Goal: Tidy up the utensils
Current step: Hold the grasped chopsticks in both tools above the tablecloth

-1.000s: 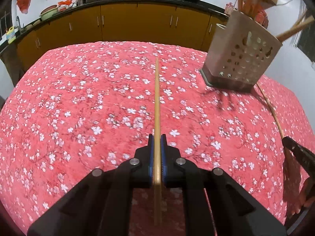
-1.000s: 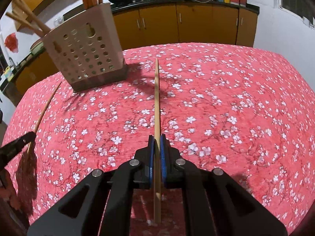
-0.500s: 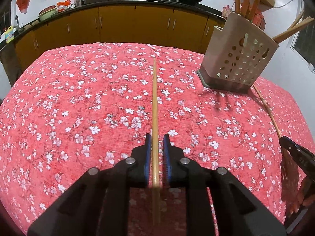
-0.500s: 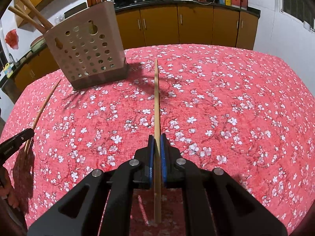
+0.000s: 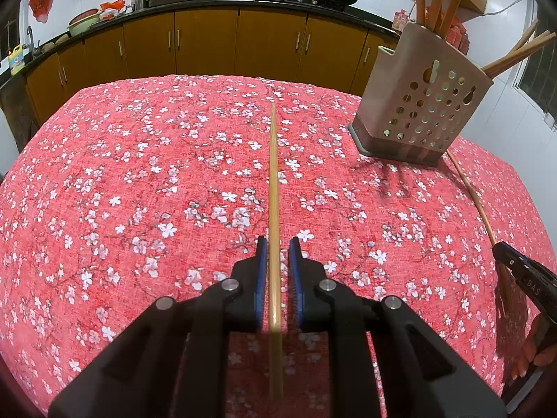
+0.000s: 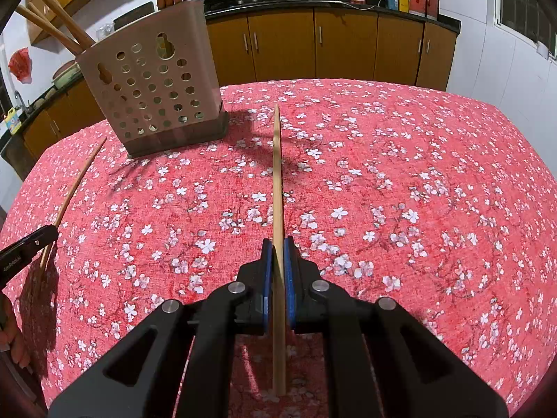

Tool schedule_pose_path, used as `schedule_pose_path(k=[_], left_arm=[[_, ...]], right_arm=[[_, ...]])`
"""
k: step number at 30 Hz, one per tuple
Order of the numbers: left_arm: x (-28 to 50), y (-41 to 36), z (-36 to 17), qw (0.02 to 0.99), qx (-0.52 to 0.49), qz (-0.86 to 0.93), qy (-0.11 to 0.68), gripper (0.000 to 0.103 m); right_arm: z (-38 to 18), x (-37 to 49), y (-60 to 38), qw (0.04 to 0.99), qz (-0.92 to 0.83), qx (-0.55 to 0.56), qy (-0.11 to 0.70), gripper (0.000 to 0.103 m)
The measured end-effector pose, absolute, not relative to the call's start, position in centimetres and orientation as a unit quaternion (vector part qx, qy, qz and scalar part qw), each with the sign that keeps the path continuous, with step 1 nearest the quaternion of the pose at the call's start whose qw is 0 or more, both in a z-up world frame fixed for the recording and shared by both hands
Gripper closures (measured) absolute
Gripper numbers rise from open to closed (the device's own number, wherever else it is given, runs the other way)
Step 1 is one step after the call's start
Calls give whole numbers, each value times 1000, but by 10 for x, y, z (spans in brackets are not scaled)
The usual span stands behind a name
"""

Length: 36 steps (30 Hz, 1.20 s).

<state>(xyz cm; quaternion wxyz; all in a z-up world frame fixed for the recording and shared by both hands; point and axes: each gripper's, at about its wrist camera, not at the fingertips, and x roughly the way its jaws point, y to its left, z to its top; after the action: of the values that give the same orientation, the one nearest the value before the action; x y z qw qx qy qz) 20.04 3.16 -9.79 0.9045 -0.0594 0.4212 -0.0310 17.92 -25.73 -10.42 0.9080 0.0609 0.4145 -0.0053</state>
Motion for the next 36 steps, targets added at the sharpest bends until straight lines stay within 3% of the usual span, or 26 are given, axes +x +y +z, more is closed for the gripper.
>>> schedule_pose_path(k=[36], left_arm=[[199,26,-101,904,-23,-20,426,91]], right_arm=[[-103,177,-258,908,-4,60,414,95]])
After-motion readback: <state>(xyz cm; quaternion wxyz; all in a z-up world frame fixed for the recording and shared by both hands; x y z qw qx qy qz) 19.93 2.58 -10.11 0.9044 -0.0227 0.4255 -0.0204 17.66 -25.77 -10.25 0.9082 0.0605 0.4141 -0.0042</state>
